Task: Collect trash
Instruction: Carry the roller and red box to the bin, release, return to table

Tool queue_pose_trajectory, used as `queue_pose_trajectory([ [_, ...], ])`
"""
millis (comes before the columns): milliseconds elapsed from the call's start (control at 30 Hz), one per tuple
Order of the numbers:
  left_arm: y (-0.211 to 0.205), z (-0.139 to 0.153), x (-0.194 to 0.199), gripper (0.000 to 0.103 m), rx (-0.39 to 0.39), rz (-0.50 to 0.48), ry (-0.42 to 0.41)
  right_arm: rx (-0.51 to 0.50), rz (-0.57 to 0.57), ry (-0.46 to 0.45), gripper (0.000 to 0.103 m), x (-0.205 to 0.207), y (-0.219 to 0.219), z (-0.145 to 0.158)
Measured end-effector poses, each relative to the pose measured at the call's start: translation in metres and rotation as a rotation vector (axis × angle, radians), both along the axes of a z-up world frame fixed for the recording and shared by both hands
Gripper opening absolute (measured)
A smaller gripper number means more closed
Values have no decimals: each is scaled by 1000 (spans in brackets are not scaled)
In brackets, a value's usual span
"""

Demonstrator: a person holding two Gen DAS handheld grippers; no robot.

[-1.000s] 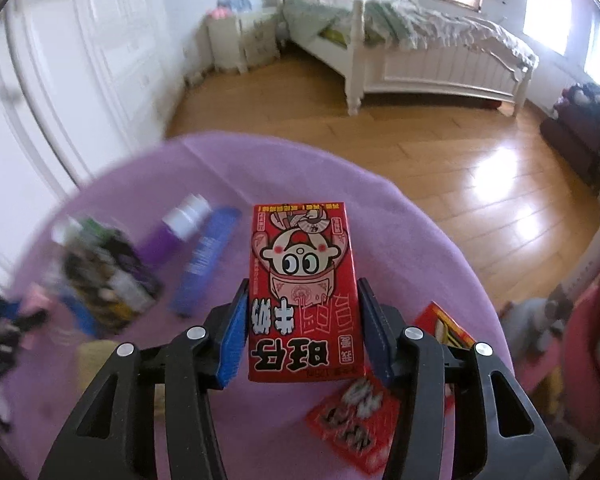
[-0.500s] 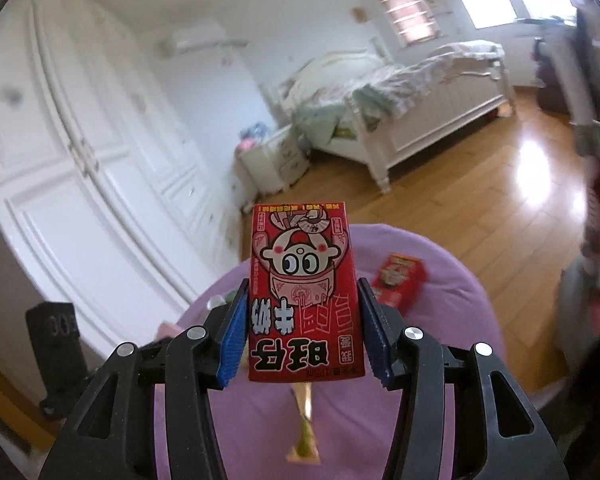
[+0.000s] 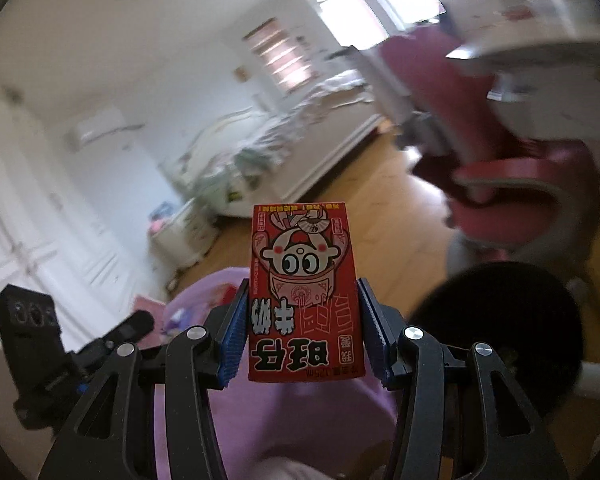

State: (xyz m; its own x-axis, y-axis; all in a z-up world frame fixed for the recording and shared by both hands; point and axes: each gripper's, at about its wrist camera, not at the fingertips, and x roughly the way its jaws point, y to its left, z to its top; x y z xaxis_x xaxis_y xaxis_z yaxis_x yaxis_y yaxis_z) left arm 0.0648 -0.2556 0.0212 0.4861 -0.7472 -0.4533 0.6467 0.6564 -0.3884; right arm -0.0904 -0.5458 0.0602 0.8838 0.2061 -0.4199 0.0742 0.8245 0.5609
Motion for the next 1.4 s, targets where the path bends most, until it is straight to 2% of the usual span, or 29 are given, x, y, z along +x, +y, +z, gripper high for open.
queue_pose_trajectory([
  [167, -59, -11, 2, 28, 20, -99, 30, 20, -114, 29, 51, -24, -53, -28],
  [400, -120, -33, -4, 28, 97, -208, 44, 40, -201, 75, 51, -43, -94, -60],
  [633, -149, -52, -5, 28, 142, -243, 72, 59, -219, 117, 51, -41, -105, -84],
  [867, -170, -60, -3, 30, 177, -254, 83, 74, -239, 137, 53, -39, -110, -89],
  [933, -173, -59, -4, 36, 191, -251, 81, 80, -247, 149, 55, -38, -113, -90],
  [967, -172, -58, -5, 49, 195, -246, 76, 83, -253, 154, 63, -39, -113, -89],
  [1000, -170, -57, -6, 61, 195, -242, 70, 86, -261, 155, 68, -40, -112, -88],
  [1033, -168, -55, -7, 64, 190, -240, 62, 87, -267, 153, 70, -42, -111, -87],
  [1133, -161, -49, -11, 67, 180, -240, 44, 72, -262, 158, 70, -41, -103, -81],
  [1200, -154, -44, -13, 78, 168, -233, 32, 60, -256, 156, 70, -38, -97, -78],
  [1400, -115, -26, -17, 79, 129, -190, 5, 28, -220, 161, 70, -26, -72, -68],
])
